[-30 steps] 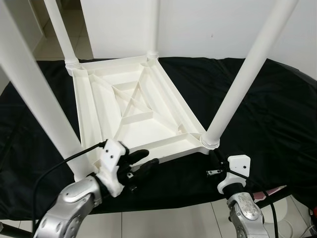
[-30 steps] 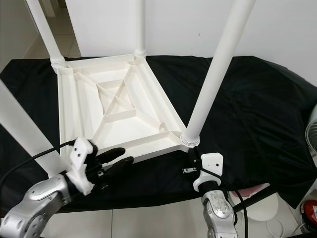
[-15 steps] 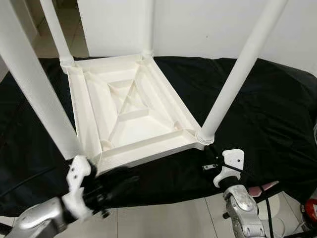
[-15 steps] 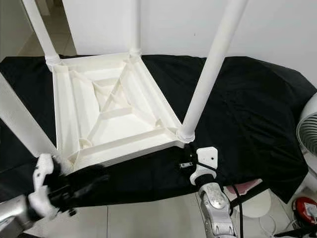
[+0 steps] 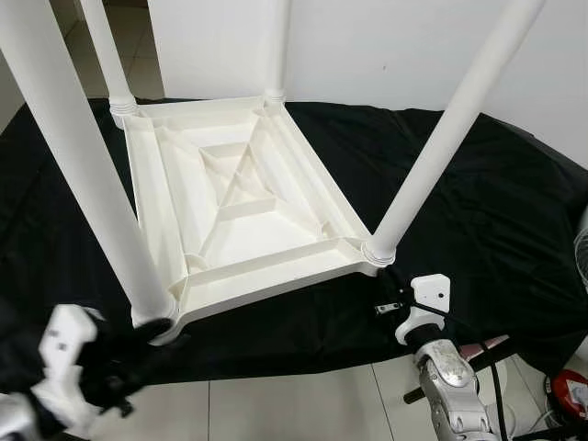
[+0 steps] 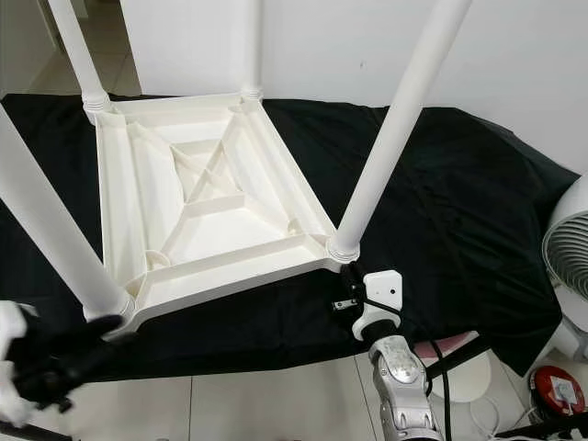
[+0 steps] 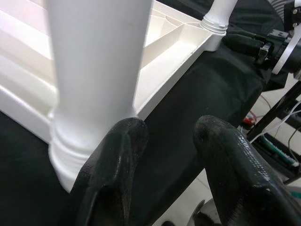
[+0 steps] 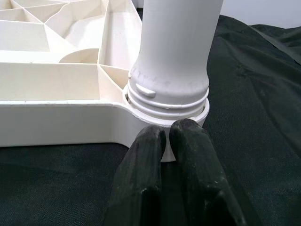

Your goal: Building children table

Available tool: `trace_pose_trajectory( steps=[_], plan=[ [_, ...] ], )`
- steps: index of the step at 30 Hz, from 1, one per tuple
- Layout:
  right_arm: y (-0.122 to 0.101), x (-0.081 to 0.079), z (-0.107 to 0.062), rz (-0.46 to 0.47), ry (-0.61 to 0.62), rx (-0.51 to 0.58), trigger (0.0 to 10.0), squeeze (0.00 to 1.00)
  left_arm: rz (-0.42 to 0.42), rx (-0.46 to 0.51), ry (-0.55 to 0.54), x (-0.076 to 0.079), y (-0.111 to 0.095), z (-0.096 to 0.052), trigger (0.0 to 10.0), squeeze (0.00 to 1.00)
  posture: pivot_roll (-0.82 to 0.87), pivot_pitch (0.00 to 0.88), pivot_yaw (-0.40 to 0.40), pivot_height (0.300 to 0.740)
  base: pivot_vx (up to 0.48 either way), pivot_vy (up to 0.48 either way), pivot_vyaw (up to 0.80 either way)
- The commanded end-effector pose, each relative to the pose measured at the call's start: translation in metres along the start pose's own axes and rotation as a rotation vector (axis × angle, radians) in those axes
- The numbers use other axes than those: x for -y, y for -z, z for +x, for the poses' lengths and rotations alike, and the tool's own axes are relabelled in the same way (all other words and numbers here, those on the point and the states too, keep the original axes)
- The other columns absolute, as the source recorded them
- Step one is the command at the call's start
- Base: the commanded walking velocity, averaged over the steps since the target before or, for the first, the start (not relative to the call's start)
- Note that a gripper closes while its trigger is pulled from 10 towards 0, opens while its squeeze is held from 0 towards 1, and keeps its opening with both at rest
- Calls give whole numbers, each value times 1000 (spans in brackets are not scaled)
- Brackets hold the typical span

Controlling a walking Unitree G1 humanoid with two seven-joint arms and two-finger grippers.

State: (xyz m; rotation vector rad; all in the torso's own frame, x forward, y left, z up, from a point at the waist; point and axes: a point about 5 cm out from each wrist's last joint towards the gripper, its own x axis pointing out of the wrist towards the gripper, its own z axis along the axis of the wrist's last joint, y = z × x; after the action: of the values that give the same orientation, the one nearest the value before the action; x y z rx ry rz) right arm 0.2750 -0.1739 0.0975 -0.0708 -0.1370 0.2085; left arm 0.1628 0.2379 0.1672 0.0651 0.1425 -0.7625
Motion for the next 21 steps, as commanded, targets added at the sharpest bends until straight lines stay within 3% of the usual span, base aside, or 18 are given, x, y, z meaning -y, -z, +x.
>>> trace_pose_trajectory(
  steps=[1,3,4,9,10,11,15,17,18,21],
  plan=[
    [-1,-3,6,3,-20,3,10000,0,24,-18,2,-6,-2,-11,10000,0,178,111,-89,740,0,0,0],
    [-1,-4,6,2,-23,3,10000,0,35,-26,-13,-9,-4,-15,10000,0,177,110,-86,740,0,0,0],
    [-1,-4,7,4,-25,5,10000,0,73,-49,-77,-22,-8,-25,10000,0,178,110,-85,740,0,0,0],
    [-1,-5,7,4,-26,6,10000,0,84,-56,-94,-26,-9,-28,10000,0,178,110,-85,740,0,0,0],
    [-1,-5,7,5,-26,8,10000,0,97,-65,-123,-32,-11,-32,10000,0,175,109,-81,740,0,0,0],
    [0,-6,5,12,-28,10,10000,0,148,-69,-243,-54,-15,-36,10000,0,171,109,-76,740,0,0,0],
    [1,-7,4,15,-32,10,10000,0,170,-55,-282,-62,-18,-34,10000,0,167,109,-75,740,0,0,0],
    [2,-11,-1,23,-58,7,10000,0,239,-5,-428,-80,-22,-15,10000,0,161,108,-73,740,0,0,0],
    [2,-15,-7,25,-84,1,10000,0,237,77,-508,-89,-28,5,10000,0,150,105,-69,740,0,0,0],
    [2,-16,-10,26,-90,-1,10000,0,232,110,-515,-89,-31,13,10000,0,150,105,-69,740,0,0,0]
  ],
)
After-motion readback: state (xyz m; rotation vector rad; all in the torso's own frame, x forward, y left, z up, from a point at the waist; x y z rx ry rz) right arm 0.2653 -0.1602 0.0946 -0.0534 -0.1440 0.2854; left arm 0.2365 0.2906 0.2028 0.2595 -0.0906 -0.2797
